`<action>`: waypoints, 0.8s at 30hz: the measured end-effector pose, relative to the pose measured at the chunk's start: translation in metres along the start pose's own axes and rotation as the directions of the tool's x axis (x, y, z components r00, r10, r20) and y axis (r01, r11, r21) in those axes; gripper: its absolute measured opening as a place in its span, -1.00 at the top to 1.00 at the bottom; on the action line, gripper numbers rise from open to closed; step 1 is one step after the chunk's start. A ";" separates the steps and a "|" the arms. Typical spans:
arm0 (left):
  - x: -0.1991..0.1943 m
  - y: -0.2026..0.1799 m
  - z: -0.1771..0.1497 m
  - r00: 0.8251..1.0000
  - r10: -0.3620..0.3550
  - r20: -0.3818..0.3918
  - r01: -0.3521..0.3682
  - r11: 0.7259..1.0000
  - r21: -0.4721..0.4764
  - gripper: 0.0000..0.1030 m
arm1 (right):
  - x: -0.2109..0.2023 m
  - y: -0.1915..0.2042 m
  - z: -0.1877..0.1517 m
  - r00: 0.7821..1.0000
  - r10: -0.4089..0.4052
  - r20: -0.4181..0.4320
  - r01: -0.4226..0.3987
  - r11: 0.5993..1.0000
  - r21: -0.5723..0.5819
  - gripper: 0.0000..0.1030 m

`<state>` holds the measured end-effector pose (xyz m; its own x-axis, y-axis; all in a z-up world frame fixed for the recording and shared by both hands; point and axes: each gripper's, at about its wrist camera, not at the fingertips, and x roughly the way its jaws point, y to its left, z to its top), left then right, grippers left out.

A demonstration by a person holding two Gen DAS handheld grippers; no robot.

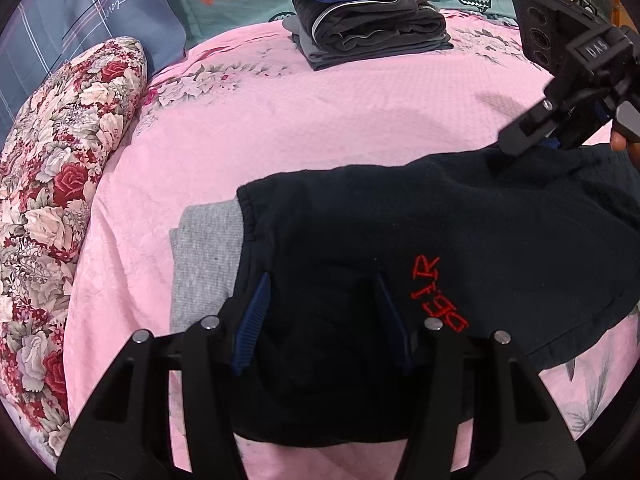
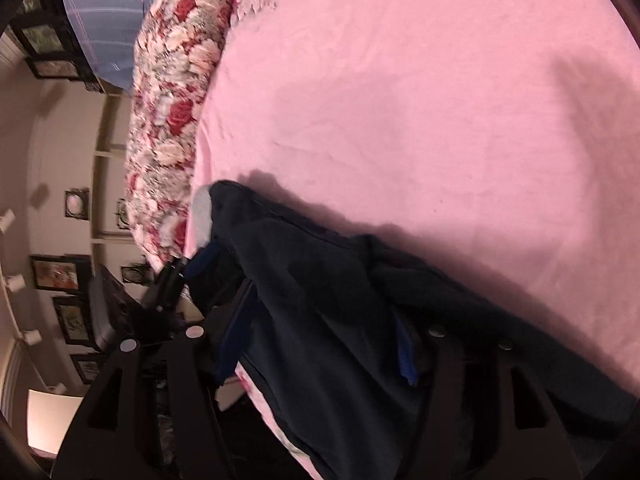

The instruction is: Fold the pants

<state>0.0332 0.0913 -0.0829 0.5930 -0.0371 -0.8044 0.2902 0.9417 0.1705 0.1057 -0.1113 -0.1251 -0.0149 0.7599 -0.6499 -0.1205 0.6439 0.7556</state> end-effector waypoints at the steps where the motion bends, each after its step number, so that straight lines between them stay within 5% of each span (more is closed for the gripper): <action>1: 0.000 0.000 0.000 1.000 -0.001 0.001 0.001 1.000 -0.001 -0.07 | -0.005 0.000 0.003 0.999 0.015 0.050 -0.014 1.000 -0.010 -0.22; 4: 0.000 0.001 0.000 1.000 -0.003 0.003 0.003 1.000 -0.006 -0.07 | -0.006 0.001 0.007 0.995 0.013 0.102 -0.011 1.000 -0.021 -0.05; 6: 0.000 0.004 0.001 1.000 -0.004 0.001 0.004 1.000 -0.016 -0.07 | -0.004 0.000 0.008 0.992 -0.034 0.123 0.040 0.998 -0.045 0.35; 9: -0.002 0.009 0.003 1.000 -0.008 0.002 0.008 0.999 -0.033 -0.09 | -0.010 -0.006 0.011 0.984 -0.031 0.173 0.038 0.999 -0.037 0.64; 15: 0.009 0.013 -0.003 1.000 -0.002 0.004 0.002 0.999 -0.033 -0.09 | -0.003 -0.026 0.020 0.981 -0.047 0.186 0.044 0.999 0.020 0.72; 22: 0.005 0.012 0.001 1.000 0.009 -0.011 -0.009 1.000 -0.013 -0.09 | -0.018 -0.014 0.048 1.000 -0.010 0.000 0.010 1.000 -0.022 0.71; 24: 0.006 0.011 0.002 1.000 0.015 -0.016 -0.015 1.000 -0.011 -0.09 | -0.027 -0.005 0.047 0.999 -0.010 -0.048 0.007 0.997 -0.072 0.54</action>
<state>0.0411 0.1011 -0.0844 0.5848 -0.0176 -0.8110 0.2733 0.9456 0.1766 0.1532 -0.1308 -0.1078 -0.0609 0.7480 -0.6609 -0.1921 0.6409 0.7432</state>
